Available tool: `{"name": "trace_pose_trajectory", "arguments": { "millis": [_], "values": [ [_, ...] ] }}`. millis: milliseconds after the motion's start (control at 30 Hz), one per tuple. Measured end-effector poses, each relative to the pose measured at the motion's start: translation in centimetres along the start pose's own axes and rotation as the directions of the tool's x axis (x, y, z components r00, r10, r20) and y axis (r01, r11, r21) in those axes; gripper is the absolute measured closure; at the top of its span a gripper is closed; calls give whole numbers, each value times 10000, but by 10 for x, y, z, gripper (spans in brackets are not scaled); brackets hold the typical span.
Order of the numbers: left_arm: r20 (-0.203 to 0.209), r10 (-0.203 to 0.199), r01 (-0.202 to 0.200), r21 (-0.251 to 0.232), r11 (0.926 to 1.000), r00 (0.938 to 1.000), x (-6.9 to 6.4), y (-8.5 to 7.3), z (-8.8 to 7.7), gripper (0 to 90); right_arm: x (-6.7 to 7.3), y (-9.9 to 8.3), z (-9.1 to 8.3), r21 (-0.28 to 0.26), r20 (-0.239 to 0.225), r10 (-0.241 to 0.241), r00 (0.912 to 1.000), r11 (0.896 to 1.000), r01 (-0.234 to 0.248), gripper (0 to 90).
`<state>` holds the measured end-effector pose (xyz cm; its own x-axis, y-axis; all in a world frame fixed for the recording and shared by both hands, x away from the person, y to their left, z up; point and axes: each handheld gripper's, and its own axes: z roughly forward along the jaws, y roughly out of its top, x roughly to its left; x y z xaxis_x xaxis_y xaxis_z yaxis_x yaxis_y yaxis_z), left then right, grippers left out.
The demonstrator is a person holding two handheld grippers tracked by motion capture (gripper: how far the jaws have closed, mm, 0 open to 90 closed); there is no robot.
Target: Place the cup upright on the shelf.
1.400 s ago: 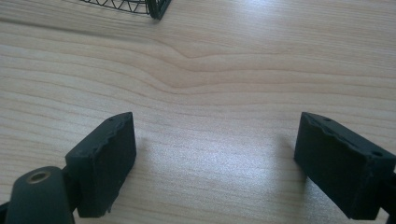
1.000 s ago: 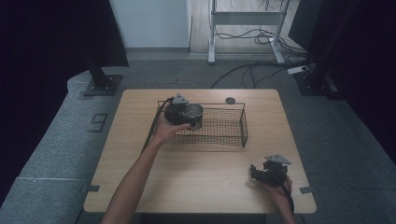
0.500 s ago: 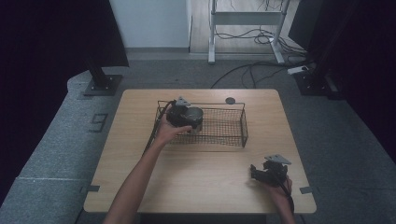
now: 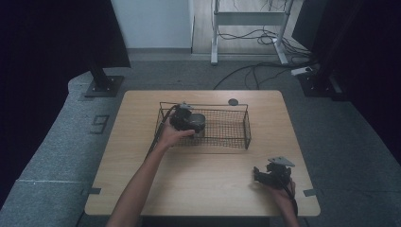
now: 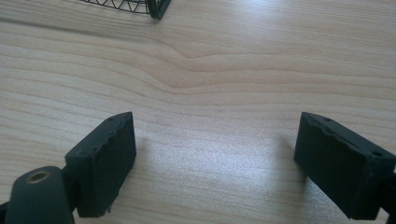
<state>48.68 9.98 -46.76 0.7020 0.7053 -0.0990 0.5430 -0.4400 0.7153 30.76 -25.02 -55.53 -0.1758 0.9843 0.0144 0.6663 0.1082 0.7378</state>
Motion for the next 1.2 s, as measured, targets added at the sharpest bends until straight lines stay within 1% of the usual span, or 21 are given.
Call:
{"name": "trace_pose_trajectory", "arguments": {
  "millis": [33,167,333,667,800,833,900,967,1067,1200],
  "values": [
    [6,1,-1,115,9999,10000,1,-1,2,145,0,0,0,-1,2,-1,10000,10000,1,124],
    [-30,-80,80,322,9995,10000,1,-2,5,144,0,0,0,-1,0,2,10000,10000,-2,125],
    [-208,85,-71,669,9977,9997,-1,-3,8,142,0,0,0,-1,1,3,10000,10000,-3,124],
    [-344,59,-22,1046,9945,9994,-3,-4,13,139,0,0,0,-4,-4,8,10000,10000,-8,125],
    [-342,6,29,1030,9947,9994,-3,-5,14,133,0,0,0,11,5,3,10000,10000,-3,125],
    [-222,-30,52,998,9950,9997,-3,-4,13,124,0,0,0,10,4,4,10000,10000,-4,125],
    [-278,-103,124,771,9969,9996,-4,-3,11,110,0,0,0,12,5,2,10000,10000,-2,125],
    [-283,-137,156,681,9976,9995,-4,-2,9,108,0,0,0,11,6,6,10000,10000,-6,125],
    [-348,-105,127,635,9979,9993,-4,0,6,101,0,0,0,12,5,6,10000,10000,-6,125],
    [-323,-129,146,534,9985,9994,-3,1,3,99,0,0,0,11,4,6,10000,10000,-6,125]
  ]
}}
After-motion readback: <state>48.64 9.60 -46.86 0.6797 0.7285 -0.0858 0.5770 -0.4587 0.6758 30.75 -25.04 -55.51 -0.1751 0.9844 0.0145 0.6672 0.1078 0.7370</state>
